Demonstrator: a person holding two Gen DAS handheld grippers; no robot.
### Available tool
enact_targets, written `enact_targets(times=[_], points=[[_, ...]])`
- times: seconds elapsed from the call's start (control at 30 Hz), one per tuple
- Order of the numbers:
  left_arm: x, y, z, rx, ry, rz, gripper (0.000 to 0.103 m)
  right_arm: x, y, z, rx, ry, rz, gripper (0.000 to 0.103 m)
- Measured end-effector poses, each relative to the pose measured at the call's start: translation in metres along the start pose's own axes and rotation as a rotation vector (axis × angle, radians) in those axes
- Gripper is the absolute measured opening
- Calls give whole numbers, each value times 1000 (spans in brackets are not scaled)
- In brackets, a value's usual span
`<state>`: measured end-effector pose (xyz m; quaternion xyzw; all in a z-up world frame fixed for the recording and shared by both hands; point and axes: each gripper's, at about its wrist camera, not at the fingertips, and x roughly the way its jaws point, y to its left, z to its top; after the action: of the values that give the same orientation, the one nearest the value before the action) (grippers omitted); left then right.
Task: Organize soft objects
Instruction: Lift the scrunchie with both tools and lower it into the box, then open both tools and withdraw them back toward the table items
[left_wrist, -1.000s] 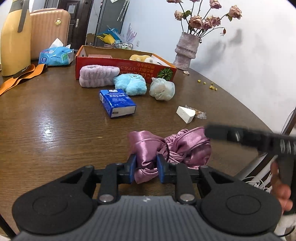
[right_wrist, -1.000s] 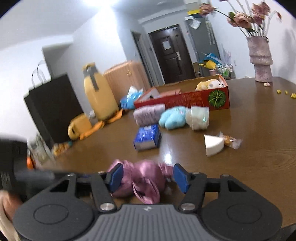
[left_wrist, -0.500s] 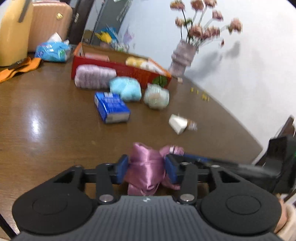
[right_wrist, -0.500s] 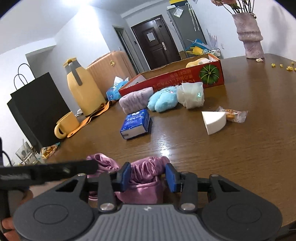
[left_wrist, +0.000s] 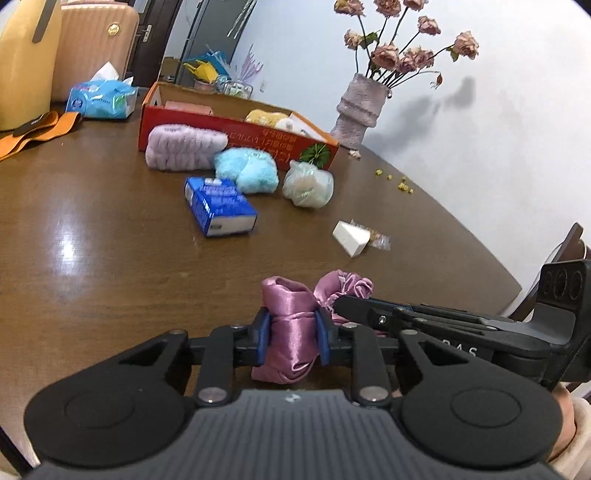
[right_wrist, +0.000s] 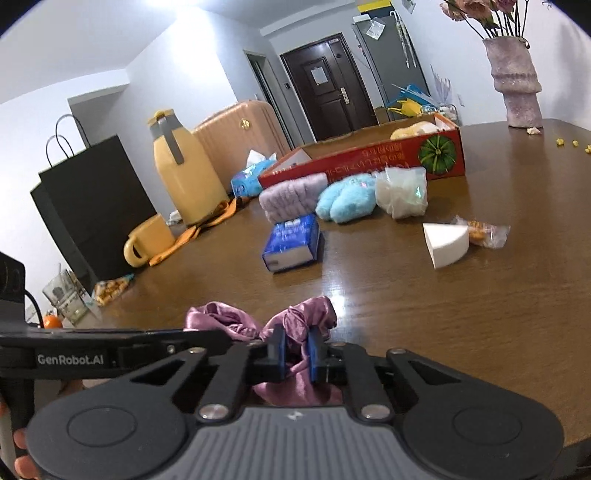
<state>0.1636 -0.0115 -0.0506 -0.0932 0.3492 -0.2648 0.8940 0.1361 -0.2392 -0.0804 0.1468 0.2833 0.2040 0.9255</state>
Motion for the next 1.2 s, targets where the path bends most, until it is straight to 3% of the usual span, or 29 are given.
enact_targets(times=[0.13,0.33,0.43,0.57,0.73,0.87,0.93,1.0,1.2], points=[[2,2,33,15,-46,-34,25,3,-2,35,-24,-51,12,11],[32,19,150,81,-151,-29,25,51,-14,155,-59,-111,57,11],[64,39,205,62,-128,4,25,103,-34,212,10,-73,105,11],[117,80,255,10,-68,71,25,183,-56,256,98,37,107,11],[171,119,270,-26,35,171,25,265,-59,263,116,174,35,11],[183,127,259,45,57,273,32,304,-59,250,109,276,-19,15],[189,129,256,79,82,271,38,315,-54,245,73,314,-65,17],[186,130,256,72,93,288,40,314,-52,243,59,314,-87,26],[128,113,270,90,-15,309,47,245,-46,275,32,218,-97,29]])
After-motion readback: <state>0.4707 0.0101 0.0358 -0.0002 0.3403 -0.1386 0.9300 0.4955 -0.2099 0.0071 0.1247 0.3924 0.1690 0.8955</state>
